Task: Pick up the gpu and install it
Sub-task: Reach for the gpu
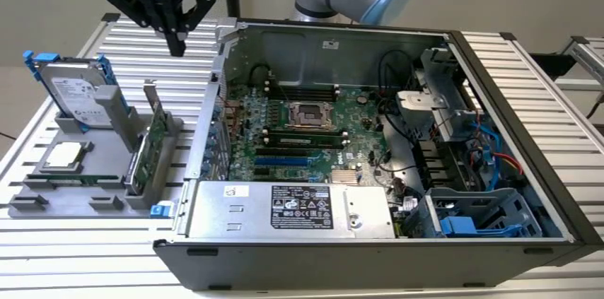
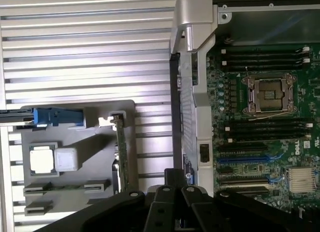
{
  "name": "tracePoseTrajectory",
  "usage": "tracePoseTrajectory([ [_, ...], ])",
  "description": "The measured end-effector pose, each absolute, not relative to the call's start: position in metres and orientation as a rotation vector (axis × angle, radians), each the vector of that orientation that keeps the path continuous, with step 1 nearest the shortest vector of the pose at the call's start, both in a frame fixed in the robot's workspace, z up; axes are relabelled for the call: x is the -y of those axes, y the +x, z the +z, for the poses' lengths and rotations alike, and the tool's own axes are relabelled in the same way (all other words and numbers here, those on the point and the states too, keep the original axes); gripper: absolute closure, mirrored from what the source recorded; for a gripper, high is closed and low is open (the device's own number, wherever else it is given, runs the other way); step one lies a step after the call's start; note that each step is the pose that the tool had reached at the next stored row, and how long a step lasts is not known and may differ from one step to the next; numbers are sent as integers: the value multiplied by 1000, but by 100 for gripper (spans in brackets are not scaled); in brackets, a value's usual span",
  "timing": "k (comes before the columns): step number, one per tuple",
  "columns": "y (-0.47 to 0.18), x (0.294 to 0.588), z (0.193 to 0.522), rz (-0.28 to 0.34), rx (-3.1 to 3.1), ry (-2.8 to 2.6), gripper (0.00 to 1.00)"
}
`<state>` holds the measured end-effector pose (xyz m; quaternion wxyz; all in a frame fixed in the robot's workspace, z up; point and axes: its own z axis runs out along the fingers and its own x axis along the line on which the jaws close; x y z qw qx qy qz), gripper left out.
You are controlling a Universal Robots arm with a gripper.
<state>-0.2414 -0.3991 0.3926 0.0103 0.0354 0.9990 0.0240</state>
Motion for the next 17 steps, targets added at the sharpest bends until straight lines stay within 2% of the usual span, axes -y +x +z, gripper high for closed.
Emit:
tracePoseTrajectory([
  [17,-275,399,393,75,-3118,110,100],
])
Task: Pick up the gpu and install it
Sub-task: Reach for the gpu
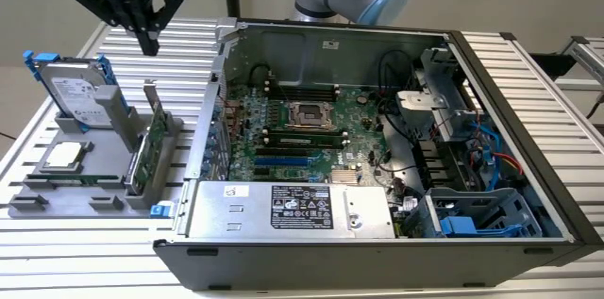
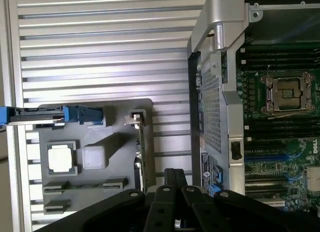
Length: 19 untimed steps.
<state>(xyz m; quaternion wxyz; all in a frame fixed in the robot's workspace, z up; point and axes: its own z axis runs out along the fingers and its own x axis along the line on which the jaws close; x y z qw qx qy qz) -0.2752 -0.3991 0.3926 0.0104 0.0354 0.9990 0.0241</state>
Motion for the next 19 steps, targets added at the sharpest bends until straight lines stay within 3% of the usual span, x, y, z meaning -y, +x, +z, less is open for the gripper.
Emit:
tracePoseTrajectory([
  [19,-309,399,393,75,-3118,110,100],
])
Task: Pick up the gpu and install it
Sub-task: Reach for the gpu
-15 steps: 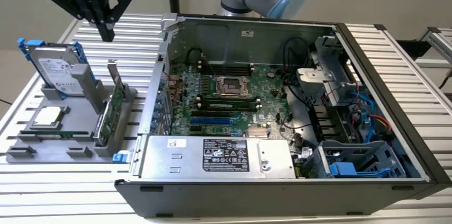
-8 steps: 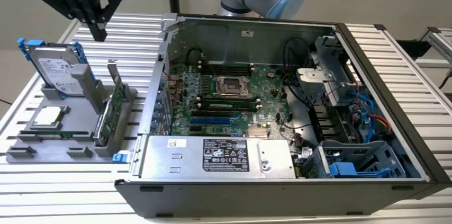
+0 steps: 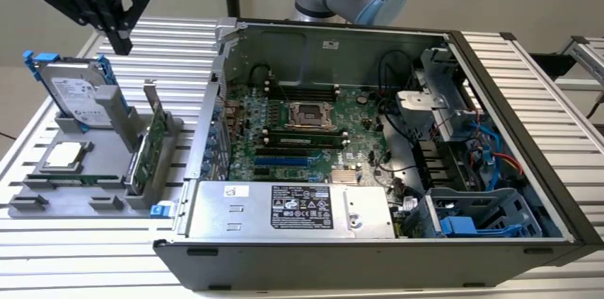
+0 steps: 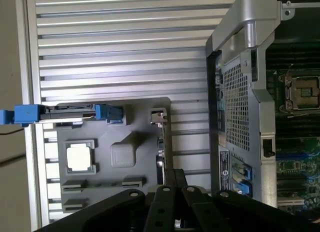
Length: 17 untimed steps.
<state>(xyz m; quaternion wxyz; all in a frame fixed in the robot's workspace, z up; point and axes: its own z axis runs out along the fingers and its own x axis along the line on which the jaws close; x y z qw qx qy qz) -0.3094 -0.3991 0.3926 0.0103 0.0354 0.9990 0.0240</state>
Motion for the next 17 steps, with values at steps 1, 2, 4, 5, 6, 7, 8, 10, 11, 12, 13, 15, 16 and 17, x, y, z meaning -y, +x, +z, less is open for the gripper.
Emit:
tracePoseTrajectory([
  [1,-311,399,393,75,-3118,110,100],
  [2,-312,399,393,75,-3118,111,100],
  [4,-316,399,393,75,-3118,110,100],
  [5,-317,399,393,75,-3118,110,100],
  [6,-319,399,393,75,-3118,110,100],
  [7,-320,399,393,75,-3118,110,100],
  [8,-322,399,393,75,-3118,110,100],
  [10,-325,399,393,75,-3118,110,100],
  [11,-326,399,393,75,-3118,110,100],
  [12,-327,399,393,75,-3118,110,100],
  [13,-327,399,393,75,-3118,110,100],
  [15,-327,399,393,75,-3118,110,100],
  [16,-327,399,393,75,-3118,110,100],
  [17,-327,399,393,75,-3118,110,100],
])
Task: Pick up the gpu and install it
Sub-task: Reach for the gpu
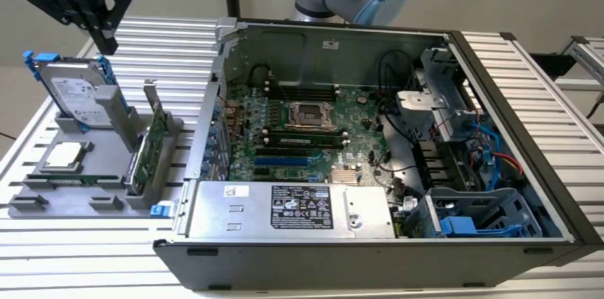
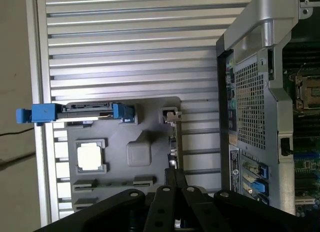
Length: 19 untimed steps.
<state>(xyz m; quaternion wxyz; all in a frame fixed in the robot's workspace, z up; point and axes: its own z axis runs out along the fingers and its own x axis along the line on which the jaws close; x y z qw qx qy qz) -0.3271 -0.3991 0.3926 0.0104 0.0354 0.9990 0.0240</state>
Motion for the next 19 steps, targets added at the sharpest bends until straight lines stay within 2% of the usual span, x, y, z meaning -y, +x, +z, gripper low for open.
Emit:
tracePoseTrajectory([
  [19,-326,430,393,75,-3119,110,100],
])
